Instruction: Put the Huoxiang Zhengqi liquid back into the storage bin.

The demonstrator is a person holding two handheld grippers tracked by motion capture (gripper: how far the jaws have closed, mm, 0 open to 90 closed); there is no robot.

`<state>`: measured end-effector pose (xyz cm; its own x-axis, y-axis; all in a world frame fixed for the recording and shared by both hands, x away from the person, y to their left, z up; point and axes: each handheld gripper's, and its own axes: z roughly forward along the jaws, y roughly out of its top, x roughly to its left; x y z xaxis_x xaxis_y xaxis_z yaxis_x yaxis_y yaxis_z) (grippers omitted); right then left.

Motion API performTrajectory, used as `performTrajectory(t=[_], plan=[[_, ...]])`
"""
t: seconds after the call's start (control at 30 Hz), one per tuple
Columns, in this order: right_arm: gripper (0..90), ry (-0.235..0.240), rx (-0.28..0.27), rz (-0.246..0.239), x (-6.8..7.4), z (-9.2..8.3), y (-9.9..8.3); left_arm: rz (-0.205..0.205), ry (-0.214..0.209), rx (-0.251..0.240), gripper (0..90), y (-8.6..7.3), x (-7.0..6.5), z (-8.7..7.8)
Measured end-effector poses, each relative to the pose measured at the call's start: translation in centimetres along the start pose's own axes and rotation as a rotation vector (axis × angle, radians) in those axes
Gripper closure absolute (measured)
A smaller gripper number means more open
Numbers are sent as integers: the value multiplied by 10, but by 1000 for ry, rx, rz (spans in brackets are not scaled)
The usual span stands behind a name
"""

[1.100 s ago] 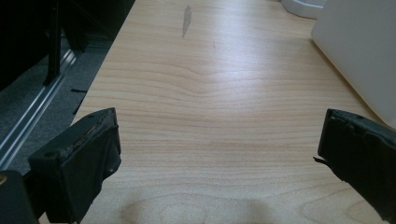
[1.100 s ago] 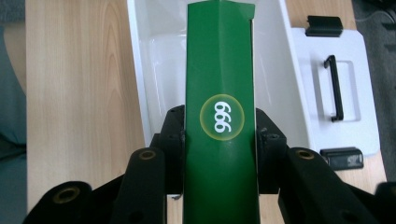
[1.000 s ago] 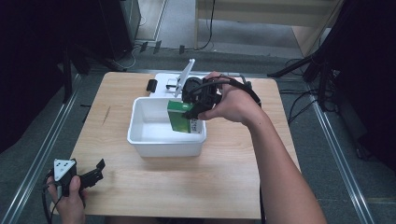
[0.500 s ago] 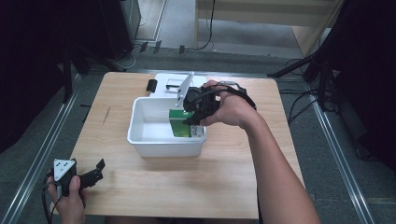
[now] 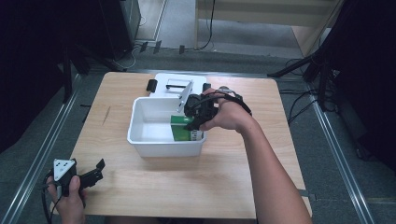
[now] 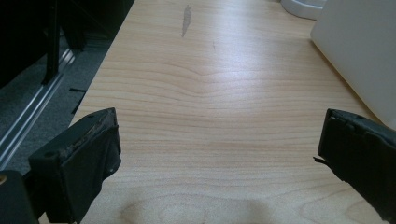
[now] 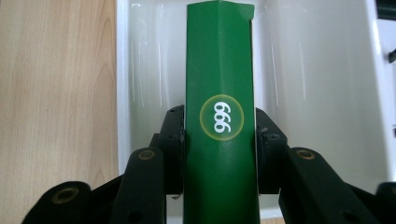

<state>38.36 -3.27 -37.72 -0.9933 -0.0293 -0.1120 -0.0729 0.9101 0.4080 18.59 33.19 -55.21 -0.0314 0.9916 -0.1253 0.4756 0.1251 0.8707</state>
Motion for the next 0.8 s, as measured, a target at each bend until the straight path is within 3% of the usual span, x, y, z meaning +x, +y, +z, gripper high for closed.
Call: performTrajectory(t=[0.37,0.6,0.8], plan=[[636,42,23,42,-2,26,-12,-1,0,0,0,0,0,0],[618,40,10,75,-3,27,-12,-1,1,-1,0,0,0,0],[551,40,32,108,-1,24,-12,3,4,-1,0,0,0,0]])
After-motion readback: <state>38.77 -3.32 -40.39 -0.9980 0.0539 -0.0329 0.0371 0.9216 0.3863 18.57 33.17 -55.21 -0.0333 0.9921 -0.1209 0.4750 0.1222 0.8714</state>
